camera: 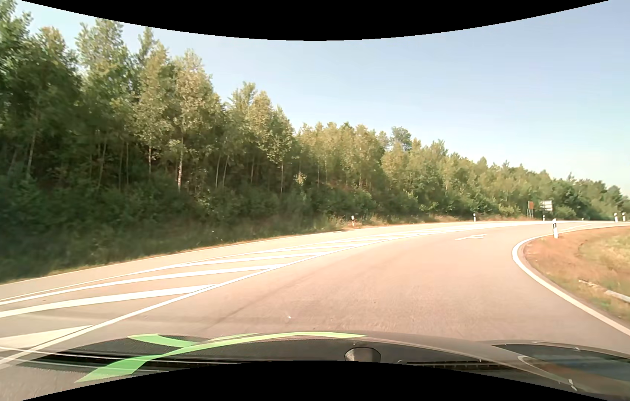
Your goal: Follow the waypoints while adhering to traffic rules and regulations
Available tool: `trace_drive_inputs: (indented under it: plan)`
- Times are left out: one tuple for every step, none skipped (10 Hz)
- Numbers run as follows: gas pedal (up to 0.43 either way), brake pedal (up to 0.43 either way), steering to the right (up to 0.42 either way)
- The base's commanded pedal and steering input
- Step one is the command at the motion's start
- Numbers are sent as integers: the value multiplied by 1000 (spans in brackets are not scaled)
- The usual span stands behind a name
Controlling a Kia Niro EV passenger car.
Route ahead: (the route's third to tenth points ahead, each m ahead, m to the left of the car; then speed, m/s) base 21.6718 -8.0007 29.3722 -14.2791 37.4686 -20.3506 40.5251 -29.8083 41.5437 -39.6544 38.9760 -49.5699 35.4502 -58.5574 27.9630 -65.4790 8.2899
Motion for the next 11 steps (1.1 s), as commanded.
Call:
trace_drive_inputs:
  plan:
    - [189,0,137]
    - [189,0,127]
    - [197,0,123]
    - [197,0,130]
    - [197,0,138]
    - [197,0,139]
    - [189,0,139]
    - [177,0,138]
    - [177,0,139]
    - [177,0,139]
    - [177,0,139]
